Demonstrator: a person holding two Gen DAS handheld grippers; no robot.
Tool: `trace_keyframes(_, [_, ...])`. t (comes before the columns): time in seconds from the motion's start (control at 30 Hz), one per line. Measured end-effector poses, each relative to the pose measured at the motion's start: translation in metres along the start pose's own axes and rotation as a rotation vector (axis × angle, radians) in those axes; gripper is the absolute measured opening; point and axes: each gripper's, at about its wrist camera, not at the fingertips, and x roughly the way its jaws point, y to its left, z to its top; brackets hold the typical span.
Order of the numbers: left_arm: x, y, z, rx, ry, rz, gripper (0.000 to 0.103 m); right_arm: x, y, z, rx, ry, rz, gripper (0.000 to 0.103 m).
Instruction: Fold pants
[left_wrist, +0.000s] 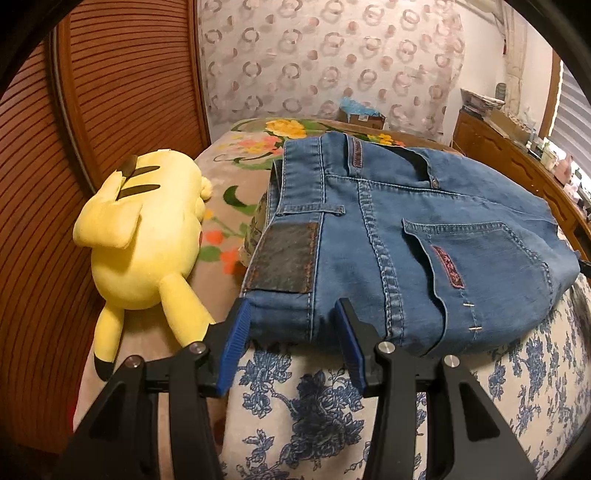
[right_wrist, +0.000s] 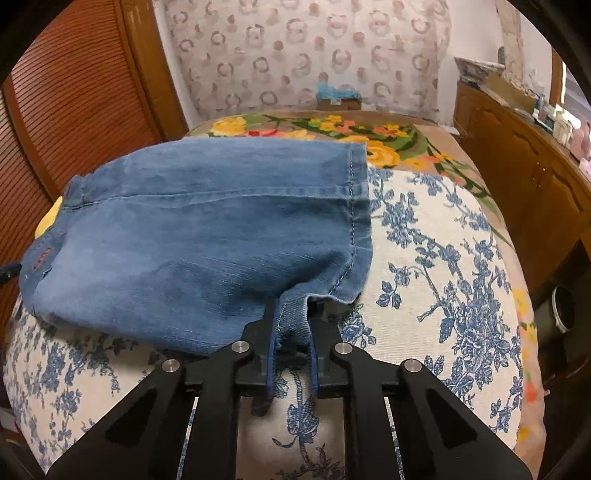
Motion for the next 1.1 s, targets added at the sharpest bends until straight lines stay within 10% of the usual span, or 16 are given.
trace_keyframes(1.1, [0.041, 0.024, 0.008, -0.096, 0.102, -0.118, 0.057, 0.001, -0.003, -0.003, 0.004, -0.003, 0.0, 0.01])
